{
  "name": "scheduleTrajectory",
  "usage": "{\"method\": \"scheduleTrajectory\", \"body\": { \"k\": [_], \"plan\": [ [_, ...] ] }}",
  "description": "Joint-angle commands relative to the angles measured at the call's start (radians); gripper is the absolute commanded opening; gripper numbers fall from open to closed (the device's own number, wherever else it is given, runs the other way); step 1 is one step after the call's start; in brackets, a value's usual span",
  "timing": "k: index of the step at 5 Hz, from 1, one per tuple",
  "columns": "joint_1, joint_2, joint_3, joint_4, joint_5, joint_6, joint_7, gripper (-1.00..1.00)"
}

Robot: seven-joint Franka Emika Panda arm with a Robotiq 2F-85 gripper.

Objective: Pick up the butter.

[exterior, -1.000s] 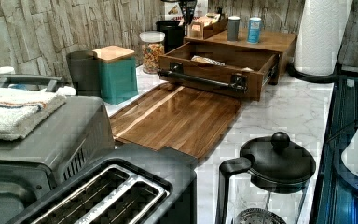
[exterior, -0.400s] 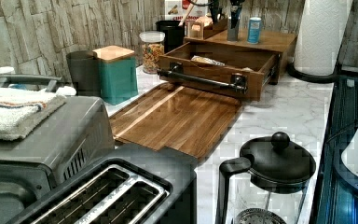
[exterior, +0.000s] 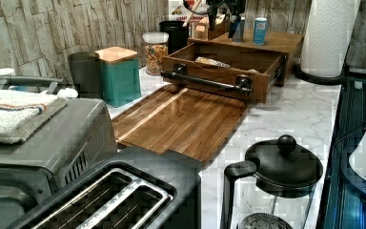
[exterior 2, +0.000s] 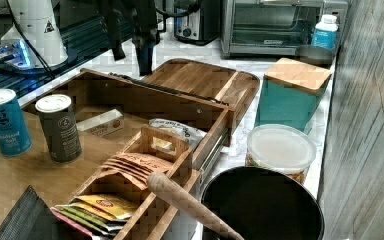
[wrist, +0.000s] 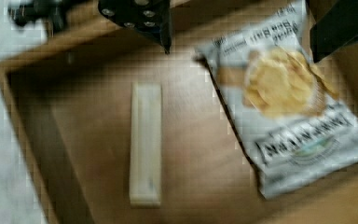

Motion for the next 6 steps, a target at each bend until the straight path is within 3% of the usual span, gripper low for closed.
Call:
{"method": "scheduleTrajectory", "body": {
  "k": [1, 2, 3, 6],
  "plan": [
    [-0.079, 0.052, -0.08, -0.104, -0.045, 0.148, -0.095, 1.0],
    [-0.083, 0.042, -0.065, -0.132, -0.05, 0.201, -0.081, 1.0],
    [-0.07, 0.073, -0.061, -0.11, -0.045, 0.136, -0.054, 1.0],
    [-0.076, 0.126, -0.047, -0.183, 0.011, 0.264, -0.095, 1.0]
  ]
}}
